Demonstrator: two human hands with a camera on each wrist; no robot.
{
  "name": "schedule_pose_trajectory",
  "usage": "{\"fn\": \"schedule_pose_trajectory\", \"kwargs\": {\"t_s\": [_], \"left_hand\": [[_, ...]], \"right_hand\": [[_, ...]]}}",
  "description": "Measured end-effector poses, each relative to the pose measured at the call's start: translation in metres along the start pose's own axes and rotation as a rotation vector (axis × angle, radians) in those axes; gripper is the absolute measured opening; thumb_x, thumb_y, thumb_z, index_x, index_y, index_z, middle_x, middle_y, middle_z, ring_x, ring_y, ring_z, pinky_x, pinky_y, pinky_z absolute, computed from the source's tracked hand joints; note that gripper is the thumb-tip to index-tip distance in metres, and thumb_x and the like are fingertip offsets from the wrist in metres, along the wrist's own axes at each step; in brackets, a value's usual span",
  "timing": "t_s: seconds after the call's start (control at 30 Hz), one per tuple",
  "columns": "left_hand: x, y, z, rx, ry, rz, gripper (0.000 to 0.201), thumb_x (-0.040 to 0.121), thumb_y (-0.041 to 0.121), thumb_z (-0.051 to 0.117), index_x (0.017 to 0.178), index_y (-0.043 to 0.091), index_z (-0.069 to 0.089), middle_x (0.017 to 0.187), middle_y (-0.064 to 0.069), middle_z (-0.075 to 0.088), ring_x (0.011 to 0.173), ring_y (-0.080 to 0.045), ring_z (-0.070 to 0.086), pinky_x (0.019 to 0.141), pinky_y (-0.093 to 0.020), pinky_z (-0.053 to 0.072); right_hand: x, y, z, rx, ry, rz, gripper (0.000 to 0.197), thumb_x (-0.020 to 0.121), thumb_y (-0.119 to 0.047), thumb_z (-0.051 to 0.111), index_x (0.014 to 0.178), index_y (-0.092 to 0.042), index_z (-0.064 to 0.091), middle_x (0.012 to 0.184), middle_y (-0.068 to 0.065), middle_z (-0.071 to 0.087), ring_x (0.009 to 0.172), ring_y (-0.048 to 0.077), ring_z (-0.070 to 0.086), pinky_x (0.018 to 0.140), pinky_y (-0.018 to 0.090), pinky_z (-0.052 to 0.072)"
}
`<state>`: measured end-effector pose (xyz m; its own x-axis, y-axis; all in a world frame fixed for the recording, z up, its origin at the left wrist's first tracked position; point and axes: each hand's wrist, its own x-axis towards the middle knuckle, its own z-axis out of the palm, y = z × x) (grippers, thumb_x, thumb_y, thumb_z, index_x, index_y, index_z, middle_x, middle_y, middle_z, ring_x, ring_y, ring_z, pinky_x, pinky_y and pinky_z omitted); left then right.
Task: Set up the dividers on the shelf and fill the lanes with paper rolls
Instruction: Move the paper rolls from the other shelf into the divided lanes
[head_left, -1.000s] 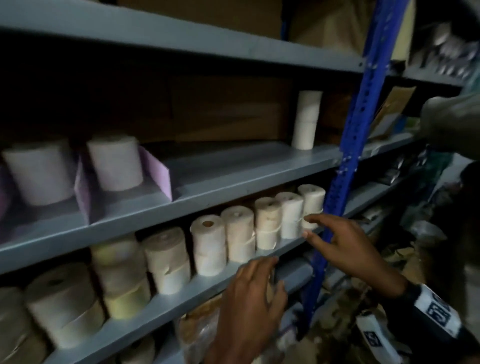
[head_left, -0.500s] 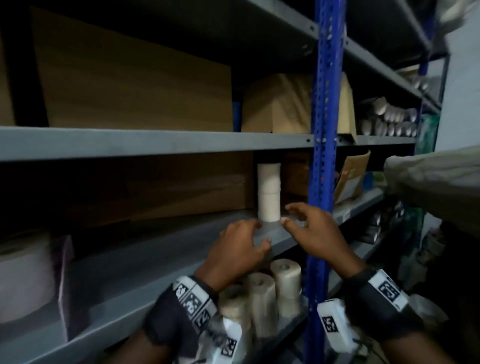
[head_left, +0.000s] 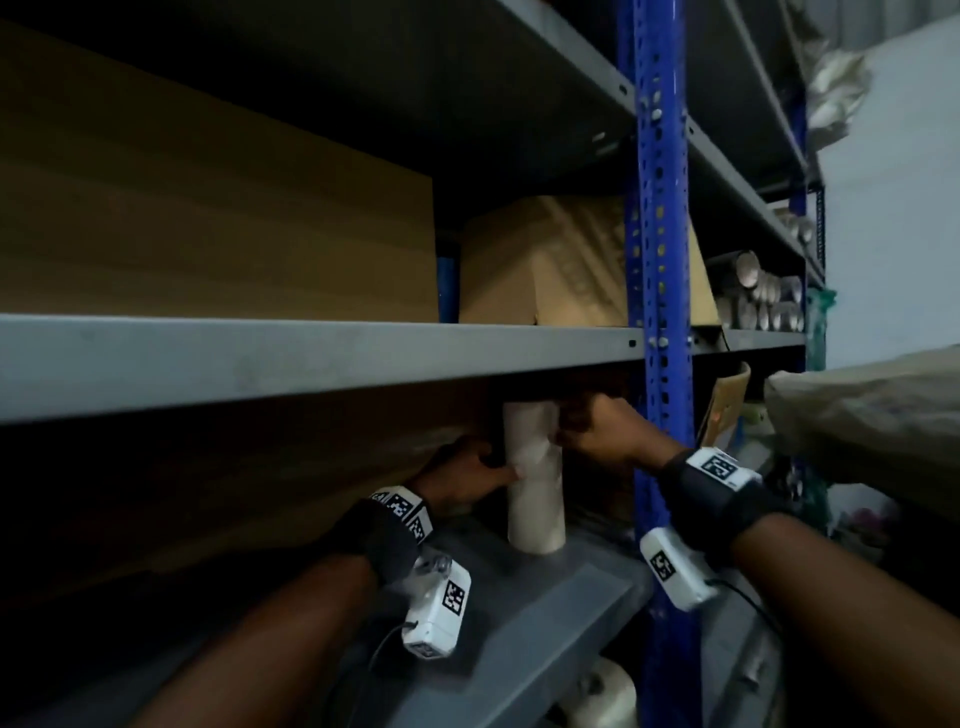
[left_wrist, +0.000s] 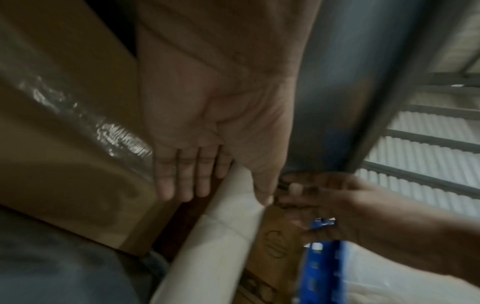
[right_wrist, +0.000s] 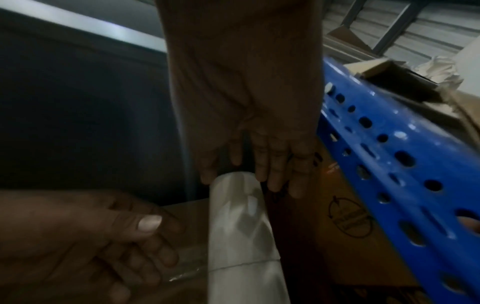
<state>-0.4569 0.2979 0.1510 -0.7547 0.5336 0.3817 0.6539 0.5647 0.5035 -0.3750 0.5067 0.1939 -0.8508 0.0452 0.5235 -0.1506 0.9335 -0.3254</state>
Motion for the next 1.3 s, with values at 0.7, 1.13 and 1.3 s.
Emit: {"fn": "schedule_pose_trajectory", "kwargs": {"t_s": [0.7,1.13,1.3], "left_hand": [[0.06,-0.02,0.043,-0.842,-0.048,0.14,0.059,0.074,0.021,0.088,0.129,0.013,0.066,0.128,-0.009,0.07,0.122,-0.028,0.065,0.108,-0.056,0.047],[-0.069,0.055,0.021,-0.627,-0.006,0.121,0.056,0.077,0.007,0.086,0.129,0.01,0.063,0.119,-0.005,0.074,0.107,-0.015,0.071,0.089,-0.034,0.06],[-0.136,0.093,0.012,-0.634,0.016,0.079,0.048,0.077,0.007,0.086,0.121,0.009,0.067,0.111,-0.002,0.076,0.102,-0.015,0.072,0.087,-0.029,0.06]], "right_hand": [[0.046,0.026,0.022,0.51,-0.025,-0.123,0.028,0.082,-0.029,0.078,0.107,-0.031,0.067,0.098,-0.016,0.073,0.094,-0.001,0.068,0.07,0.008,0.05],[-0.075,-0.012,-0.026,0.533,-0.051,-0.342,0.052,0.085,-0.019,0.074,0.134,-0.015,0.057,0.13,-0.006,0.062,0.117,0.003,0.059,0.099,0.02,0.047],[-0.123,-0.03,-0.048,0.587,-0.107,-0.367,0.052,0.082,-0.028,0.075,0.132,-0.026,0.058,0.129,-0.01,0.062,0.117,0.004,0.06,0.095,0.025,0.053]]}}
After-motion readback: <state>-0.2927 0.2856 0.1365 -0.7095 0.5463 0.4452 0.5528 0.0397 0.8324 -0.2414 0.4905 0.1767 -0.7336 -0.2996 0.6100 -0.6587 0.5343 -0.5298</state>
